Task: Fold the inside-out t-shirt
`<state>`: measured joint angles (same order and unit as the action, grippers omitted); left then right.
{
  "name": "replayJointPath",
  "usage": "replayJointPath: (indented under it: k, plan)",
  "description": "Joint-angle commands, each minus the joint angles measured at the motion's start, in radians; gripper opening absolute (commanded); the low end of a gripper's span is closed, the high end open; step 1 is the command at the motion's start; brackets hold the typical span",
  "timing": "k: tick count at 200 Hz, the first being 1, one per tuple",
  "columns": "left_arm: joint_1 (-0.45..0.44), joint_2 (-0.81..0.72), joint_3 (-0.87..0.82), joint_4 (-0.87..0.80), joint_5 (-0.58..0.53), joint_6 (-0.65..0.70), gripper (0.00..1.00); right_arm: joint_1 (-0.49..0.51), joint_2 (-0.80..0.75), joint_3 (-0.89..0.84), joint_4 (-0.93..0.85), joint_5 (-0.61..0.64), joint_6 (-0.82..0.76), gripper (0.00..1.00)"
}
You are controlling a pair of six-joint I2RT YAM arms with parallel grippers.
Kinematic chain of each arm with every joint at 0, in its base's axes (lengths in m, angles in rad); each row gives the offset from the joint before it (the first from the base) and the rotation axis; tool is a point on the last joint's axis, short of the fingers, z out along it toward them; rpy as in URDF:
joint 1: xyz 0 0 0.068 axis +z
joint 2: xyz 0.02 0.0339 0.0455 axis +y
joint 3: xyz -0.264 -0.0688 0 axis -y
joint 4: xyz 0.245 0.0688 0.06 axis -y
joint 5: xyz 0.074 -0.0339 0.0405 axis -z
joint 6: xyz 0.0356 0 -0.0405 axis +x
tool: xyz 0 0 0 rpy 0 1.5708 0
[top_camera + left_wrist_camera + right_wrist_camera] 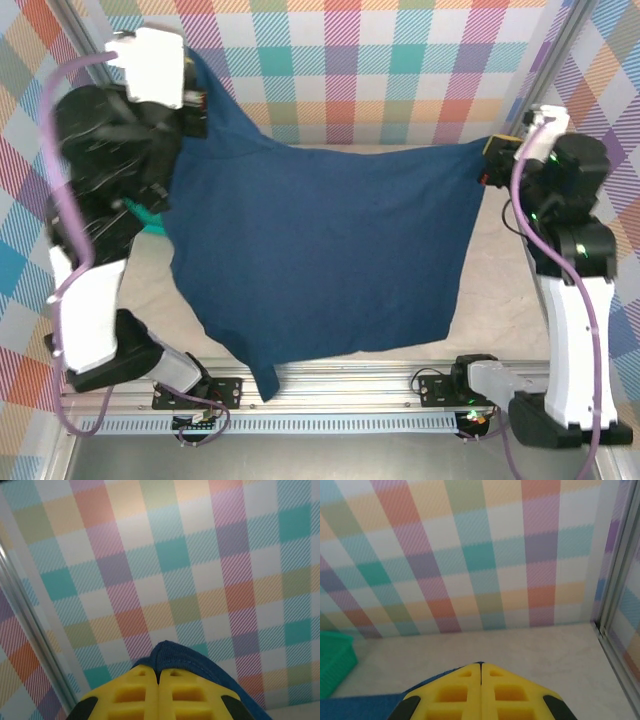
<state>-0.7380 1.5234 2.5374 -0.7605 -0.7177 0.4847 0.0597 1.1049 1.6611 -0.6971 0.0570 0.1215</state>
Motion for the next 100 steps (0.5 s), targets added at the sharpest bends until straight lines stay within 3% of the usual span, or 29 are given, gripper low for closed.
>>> replayJointPath:
  k: [1, 47, 100]
  plan:
    - [0.062, -0.029, 0.047, -0.039, 0.069, -0.044, 0.0, 0.002, -0.002, 0.027, 0.051, 0.027, -0.038, 0.0]
    - [0.075, -0.059, 0.082, -0.09, 0.098, -0.087, 0.0, 0.002, -0.046, 0.072, -0.011, -0.027, -0.017, 0.0]
    - [0.075, -0.21, 0.063, -0.195, 0.156, -0.165, 0.0, 0.002, -0.157, 0.119, -0.125, -0.1, 0.029, 0.0]
